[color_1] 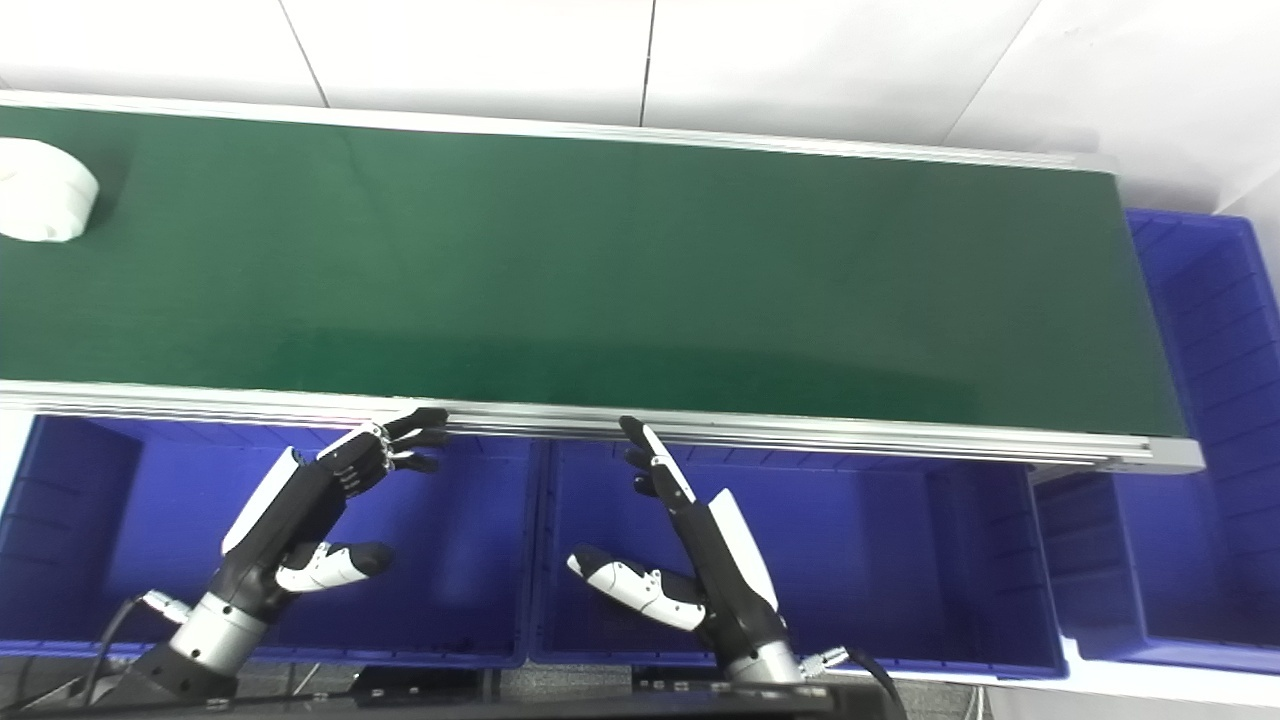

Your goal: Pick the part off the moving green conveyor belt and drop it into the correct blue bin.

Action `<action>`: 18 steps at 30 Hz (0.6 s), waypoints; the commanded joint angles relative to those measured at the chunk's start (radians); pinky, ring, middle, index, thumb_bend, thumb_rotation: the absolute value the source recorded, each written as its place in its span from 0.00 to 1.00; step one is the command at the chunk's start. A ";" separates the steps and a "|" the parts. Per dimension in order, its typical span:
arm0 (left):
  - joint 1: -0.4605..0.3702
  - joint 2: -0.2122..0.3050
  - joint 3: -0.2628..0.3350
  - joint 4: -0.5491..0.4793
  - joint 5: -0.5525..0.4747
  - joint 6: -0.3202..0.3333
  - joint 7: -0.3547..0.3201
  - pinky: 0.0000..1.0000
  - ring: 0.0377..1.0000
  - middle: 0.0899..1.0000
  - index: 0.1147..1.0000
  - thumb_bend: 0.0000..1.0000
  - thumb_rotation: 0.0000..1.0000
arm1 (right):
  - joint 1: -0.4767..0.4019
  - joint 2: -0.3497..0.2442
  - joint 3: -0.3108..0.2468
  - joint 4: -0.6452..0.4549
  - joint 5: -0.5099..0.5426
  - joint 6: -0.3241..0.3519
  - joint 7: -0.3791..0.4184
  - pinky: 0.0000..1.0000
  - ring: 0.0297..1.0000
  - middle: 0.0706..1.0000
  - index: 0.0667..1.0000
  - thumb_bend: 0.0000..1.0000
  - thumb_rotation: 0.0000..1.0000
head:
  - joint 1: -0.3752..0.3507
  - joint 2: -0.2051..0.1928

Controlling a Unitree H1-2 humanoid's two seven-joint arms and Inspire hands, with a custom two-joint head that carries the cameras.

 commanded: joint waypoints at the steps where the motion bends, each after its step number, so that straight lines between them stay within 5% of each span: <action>1: -0.005 0.009 -0.004 -0.010 0.003 -0.036 0.012 0.73 0.80 0.85 0.80 0.72 0.72 | 0.001 -0.003 0.002 -0.012 0.000 -0.063 -0.006 0.88 0.93 0.97 0.98 0.66 0.63 | 0.001 0.000; 18: -0.001 0.006 -0.003 -0.005 -0.010 -0.036 0.012 0.72 0.80 0.85 0.80 0.71 0.71 | 0.004 0.006 -0.002 -0.004 -0.002 -0.071 -0.015 0.85 0.92 0.96 0.97 0.67 0.62 | -0.005 -0.001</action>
